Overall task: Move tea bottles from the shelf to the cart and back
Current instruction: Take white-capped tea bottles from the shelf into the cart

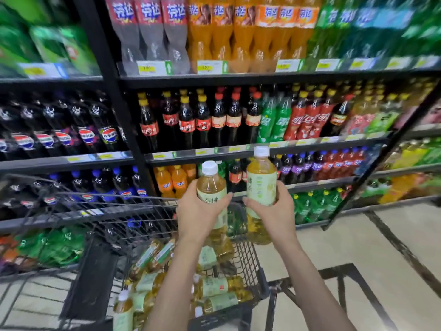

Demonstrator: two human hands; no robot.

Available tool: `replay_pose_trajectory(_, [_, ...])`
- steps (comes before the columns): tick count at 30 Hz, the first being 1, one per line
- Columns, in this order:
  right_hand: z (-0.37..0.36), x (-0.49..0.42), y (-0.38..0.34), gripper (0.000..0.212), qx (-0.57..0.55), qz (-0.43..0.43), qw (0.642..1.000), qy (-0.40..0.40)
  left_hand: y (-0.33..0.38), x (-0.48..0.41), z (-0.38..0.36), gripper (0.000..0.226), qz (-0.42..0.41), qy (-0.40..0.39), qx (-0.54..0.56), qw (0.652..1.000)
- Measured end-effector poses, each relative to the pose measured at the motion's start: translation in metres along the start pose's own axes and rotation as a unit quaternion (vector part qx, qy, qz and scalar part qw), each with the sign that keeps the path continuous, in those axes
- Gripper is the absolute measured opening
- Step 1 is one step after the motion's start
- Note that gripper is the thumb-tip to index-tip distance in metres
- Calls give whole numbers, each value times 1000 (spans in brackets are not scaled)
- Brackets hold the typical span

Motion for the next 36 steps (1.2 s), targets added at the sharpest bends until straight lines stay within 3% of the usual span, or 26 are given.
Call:
replay_pose_trajectory(4, [31, 0, -16, 54, -15, 13, 999, 49, 30, 2, -10, 60, -53, -19, -15, 998])
replay_pose_trajectory(10, [81, -4, -35, 52, -25, 37, 992, 118, 83, 6, -33, 42, -104, -58, -17, 993])
replay_pose_trajectory(16, [137, -12, -47, 51, -11, 59, 985, 159, 132, 21, -69, 48, -146, -96, 17, 984])
replay_pose_trajectory(33, [360, -40, -46, 53, 6, 123, 953, 278, 274, 104, -233, 37, -223, -172, 74, 957])
replay_pose_trajectory(36, [395, -42, -39, 55, 7, 115, 949, 293, 295, 117, -262, 44, -231, -183, 90, 951])
Point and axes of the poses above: each hand's wrist, its own x-axis away from the middle knuckle, its own z-axis out of the back of the hand, y = z × x, the point moved 3 cm from there along -x, towards the middle knuckle, and after that the axes turned 3 degrees about y, right-handed, at the moved point
